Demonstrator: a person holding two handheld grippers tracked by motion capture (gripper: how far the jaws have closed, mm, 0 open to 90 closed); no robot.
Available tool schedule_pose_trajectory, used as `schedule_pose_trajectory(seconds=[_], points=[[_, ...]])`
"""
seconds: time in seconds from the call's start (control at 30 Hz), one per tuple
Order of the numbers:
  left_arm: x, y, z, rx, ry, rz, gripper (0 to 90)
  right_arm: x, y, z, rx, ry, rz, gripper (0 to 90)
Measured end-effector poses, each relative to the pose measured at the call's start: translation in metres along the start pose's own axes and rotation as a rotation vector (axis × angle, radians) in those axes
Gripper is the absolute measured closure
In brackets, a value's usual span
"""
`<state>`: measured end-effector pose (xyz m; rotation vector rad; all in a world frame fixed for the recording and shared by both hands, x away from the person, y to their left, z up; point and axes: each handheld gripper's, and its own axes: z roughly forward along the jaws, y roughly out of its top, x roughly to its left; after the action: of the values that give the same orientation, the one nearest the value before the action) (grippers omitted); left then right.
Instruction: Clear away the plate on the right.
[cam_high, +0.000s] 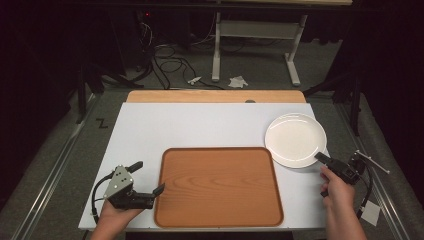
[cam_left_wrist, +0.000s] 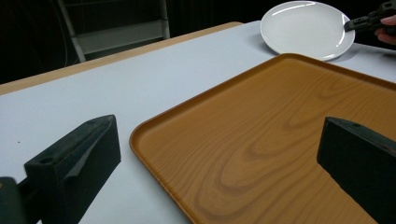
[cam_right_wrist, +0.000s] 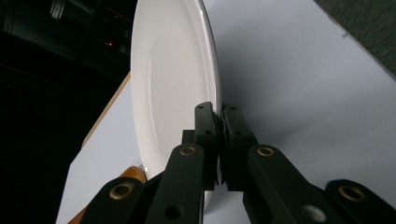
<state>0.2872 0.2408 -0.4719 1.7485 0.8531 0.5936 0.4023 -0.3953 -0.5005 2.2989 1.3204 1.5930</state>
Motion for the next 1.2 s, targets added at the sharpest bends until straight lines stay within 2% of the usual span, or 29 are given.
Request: schedule_pose_trajectory(seconds=[0.1,0.2,0.43,0.57,0.77,0.93,1.03,1.2], points=[[0.001,0.000,-0.002,-0.007,0.002,-0.005,0.4,0.005,0.002,-0.002,-0.011,-0.007,-0.058,89.7],[0.002,0.000,-0.002,-0.010,0.001,-0.012,0.4,0.009,0.002,-0.005,-0.018,-0.013,-0.092,89.7],[0.002,0.001,-0.002,-0.019,0.002,-0.013,0.4,0.010,0.005,-0.011,-0.040,-0.027,-0.118,89.8],[0.003,0.000,-0.003,-0.021,0.004,-0.022,0.4,0.007,0.007,-0.017,-0.058,-0.038,-0.097,89.8],[0.003,0.001,-0.004,-0.035,0.011,-0.028,0.4,0.003,0.010,-0.025,-0.083,-0.018,-0.084,89.8],[0.003,0.001,-0.003,-0.035,0.010,-0.028,0.4,0.009,0.011,-0.032,-0.105,-0.022,-0.126,89.8],[0.004,0.001,-0.003,-0.034,0.007,-0.026,0.4,0.013,0.010,-0.035,-0.109,-0.016,-0.122,89.8],[0.005,0.000,-0.003,-0.037,0.008,-0.032,0.4,0.025,0.011,-0.042,-0.124,-0.006,-0.149,89.8]])
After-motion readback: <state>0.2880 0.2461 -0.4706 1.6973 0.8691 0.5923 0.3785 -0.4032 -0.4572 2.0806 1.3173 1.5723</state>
